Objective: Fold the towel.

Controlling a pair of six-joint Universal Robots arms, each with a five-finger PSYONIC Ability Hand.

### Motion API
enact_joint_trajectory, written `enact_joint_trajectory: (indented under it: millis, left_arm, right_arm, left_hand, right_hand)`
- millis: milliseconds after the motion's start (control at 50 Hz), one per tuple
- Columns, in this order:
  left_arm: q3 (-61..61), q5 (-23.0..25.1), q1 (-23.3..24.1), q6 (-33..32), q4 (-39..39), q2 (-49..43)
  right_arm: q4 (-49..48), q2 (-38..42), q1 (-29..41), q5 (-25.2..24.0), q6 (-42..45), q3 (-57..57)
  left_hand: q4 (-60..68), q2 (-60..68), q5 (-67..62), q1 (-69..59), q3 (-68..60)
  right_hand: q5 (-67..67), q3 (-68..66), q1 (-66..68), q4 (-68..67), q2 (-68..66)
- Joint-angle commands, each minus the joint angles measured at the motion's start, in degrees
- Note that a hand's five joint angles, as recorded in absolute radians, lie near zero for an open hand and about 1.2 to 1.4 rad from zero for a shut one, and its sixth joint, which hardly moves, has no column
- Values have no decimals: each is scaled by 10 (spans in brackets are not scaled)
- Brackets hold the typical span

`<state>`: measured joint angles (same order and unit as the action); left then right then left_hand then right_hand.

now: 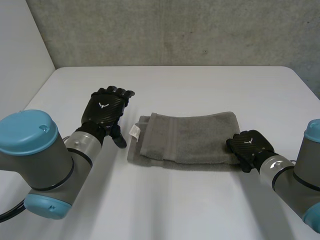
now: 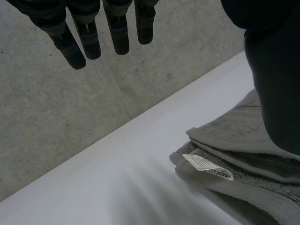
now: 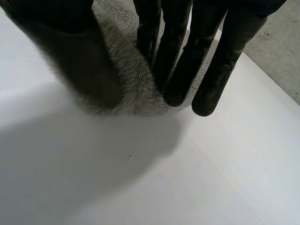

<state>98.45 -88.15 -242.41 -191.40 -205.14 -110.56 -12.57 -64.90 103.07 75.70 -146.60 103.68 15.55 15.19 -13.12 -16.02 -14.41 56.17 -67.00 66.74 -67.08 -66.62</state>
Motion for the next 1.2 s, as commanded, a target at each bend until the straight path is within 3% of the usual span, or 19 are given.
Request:
enact_joint_trajectory:
  millis: [20, 100, 260, 360, 520, 660, 680, 700, 720, 740, 860, 1000, 1200]
  left_arm:
    - [1, 0, 0, 0, 0, 0]
    - [-4, -1, -2, 1, 0, 0]
    - [-12, -6, -9, 26, 0, 12]
    - [-19, -22, -20, 52, 2, 33]
    - [-16, -23, -28, 57, 2, 35]
    - [-17, -23, -29, 57, 1, 33]
    - [-19, -23, -30, 57, 1, 33]
    - [-19, -23, -30, 57, 1, 33]
    - [-20, -23, -31, 57, 1, 33]
    - [-22, -22, -31, 57, 1, 33]
    - [-29, -23, -30, 58, 1, 32]
    - [-44, -20, -8, 74, 1, 13]
    - [-110, -18, 45, 102, 11, -92]
  right_arm:
    - [-2, -2, 5, 5, 3, -19]
    - [5, -5, 30, 9, 3, -57]
    - [52, 11, 156, -2, 4, -197]
    - [77, 108, 261, -6, 4, -346]
    - [102, 223, 318, -24, 5, -443]
    - [103, 233, 317, -25, -26, -437]
    - [102, 225, 316, -22, -50, -430]
    - [102, 224, 316, -22, -50, -430]
    - [101, 208, 315, -17, -69, -421]
    - [101, 177, 312, -13, -87, -407]
    - [93, 95, 300, -4, -115, -339]
    - [66, 18, 215, 9, -192, -257]
    - [72, 61, 158, 12, -283, -258]
  left_hand:
    - [-40, -36, 116, 45, 29]
    - [-42, -38, 117, 46, 30]
    - [-40, -36, 116, 45, 29]
    - [-40, -36, 116, 45, 29]
    - [-40, -36, 116, 45, 29]
    - [-40, -36, 116, 45, 29]
    - [-42, -38, 117, 46, 30]
    - [-42, -38, 117, 46, 30]
    - [-40, -36, 116, 45, 29]
    - [-40, -36, 116, 45, 29]
    - [-40, -36, 116, 45, 29]
    - [12, 16, 64, -7, -23]
    - [11, 14, 65, -6, -22]
  right_hand:
    - [138, -130, 133, -129, -134]
    - [138, -130, 133, -129, -134]
    - [138, -130, 133, -129, -134]
    - [138, -130, 133, -129, -134]
    - [138, -130, 133, -129, -134]
    - [138, -130, 133, -129, -134]
    - [-111, 119, -117, 120, 115]
    - [-113, 122, -119, 123, 118]
    - [-493, 501, -499, 502, 498]
    - [-562, 570, -567, 571, 566]
    - [-562, 570, -567, 571, 566]
    - [-562, 570, -567, 571, 566]
    - [-562, 570, -567, 571, 566]
